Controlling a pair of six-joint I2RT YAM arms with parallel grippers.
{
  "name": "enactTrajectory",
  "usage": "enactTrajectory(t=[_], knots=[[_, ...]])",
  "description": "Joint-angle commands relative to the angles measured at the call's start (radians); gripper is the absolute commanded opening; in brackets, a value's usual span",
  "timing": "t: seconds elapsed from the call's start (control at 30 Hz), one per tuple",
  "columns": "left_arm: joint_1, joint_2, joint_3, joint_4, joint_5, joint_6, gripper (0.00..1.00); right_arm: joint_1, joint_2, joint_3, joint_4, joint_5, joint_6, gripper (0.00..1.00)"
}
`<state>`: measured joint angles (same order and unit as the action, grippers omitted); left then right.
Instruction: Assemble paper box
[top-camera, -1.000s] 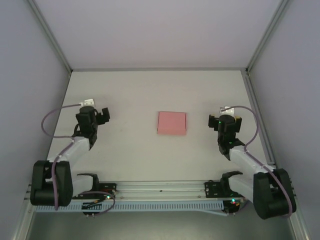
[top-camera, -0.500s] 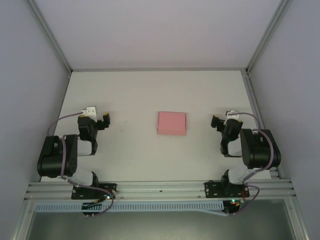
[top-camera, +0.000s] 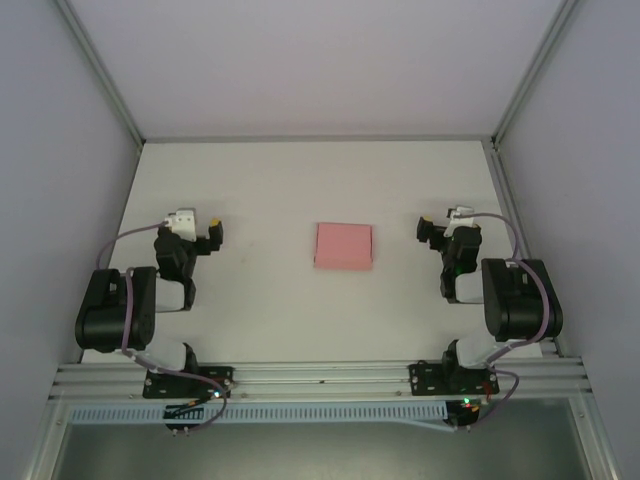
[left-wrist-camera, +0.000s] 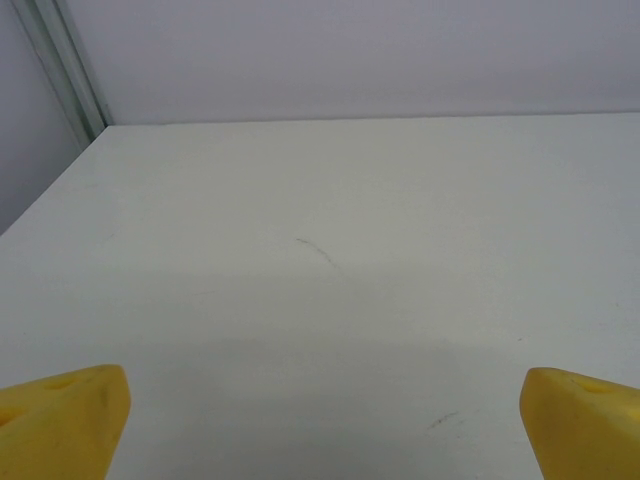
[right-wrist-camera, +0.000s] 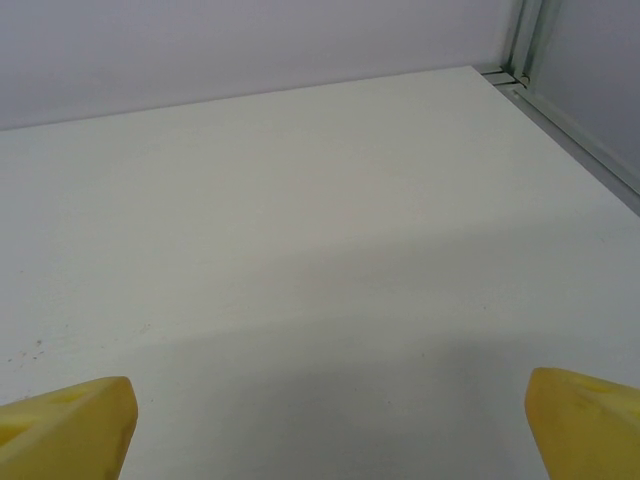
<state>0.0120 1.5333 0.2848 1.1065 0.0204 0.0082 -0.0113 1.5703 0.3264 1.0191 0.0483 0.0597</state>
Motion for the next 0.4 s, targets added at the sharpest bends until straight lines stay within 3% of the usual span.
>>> enactTrajectory(t=[0.0, 0.37], knots=[[-0.005, 0.005, -0.009, 0.044, 0.012, 0.024, 1.0, 0.001, -0.007, 0.004, 0.007, -0.01, -0.017, 1.0], [-0.006, 0.005, -0.009, 0.044, 0.009, 0.024, 1.0, 0.002, -0.01, 0.007, 0.002, -0.013, -0.016, 1.0]])
